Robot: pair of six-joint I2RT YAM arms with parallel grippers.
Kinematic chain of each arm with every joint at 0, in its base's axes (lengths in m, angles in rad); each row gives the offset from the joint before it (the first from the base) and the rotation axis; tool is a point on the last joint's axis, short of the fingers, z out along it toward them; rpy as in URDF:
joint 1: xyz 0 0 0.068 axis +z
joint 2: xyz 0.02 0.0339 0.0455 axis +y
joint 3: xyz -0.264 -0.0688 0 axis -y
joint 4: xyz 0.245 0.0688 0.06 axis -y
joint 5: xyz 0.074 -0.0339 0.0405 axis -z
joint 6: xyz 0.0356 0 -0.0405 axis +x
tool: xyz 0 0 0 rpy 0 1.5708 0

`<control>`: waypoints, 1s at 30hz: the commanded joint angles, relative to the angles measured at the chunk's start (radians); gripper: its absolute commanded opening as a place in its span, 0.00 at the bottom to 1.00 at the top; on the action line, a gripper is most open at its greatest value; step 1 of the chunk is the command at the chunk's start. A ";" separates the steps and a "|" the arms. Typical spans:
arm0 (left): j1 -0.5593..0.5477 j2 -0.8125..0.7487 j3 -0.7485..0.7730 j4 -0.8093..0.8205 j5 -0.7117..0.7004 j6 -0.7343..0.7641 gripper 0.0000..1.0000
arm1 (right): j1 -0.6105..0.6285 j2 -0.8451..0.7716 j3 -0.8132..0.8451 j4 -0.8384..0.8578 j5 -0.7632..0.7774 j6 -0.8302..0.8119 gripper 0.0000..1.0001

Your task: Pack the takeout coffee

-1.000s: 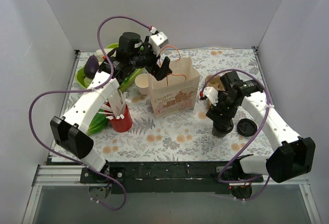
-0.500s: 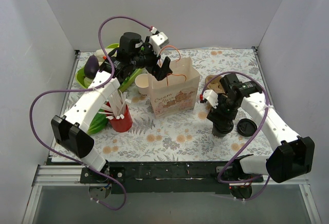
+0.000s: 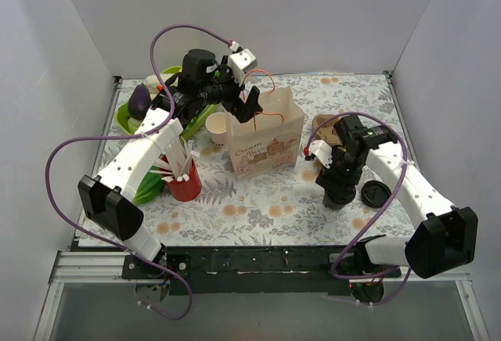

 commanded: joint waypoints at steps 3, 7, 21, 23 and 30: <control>-0.003 -0.008 0.029 0.003 0.004 -0.006 0.98 | 0.002 -0.011 0.010 0.010 0.000 -0.013 0.88; -0.005 -0.010 0.026 0.003 0.004 -0.007 0.98 | 0.002 -0.003 0.002 0.031 0.014 -0.007 0.87; 0.000 0.009 0.165 -0.089 -0.042 0.063 0.98 | 0.002 -0.077 0.014 -0.036 0.071 -0.035 0.56; 0.012 -0.022 0.163 -0.096 -0.042 0.072 0.98 | 0.002 -0.095 0.104 -0.067 0.063 -0.022 0.49; 0.053 -0.129 0.063 -0.080 -0.121 0.016 0.98 | 0.002 -0.133 0.289 -0.069 -0.043 0.091 0.01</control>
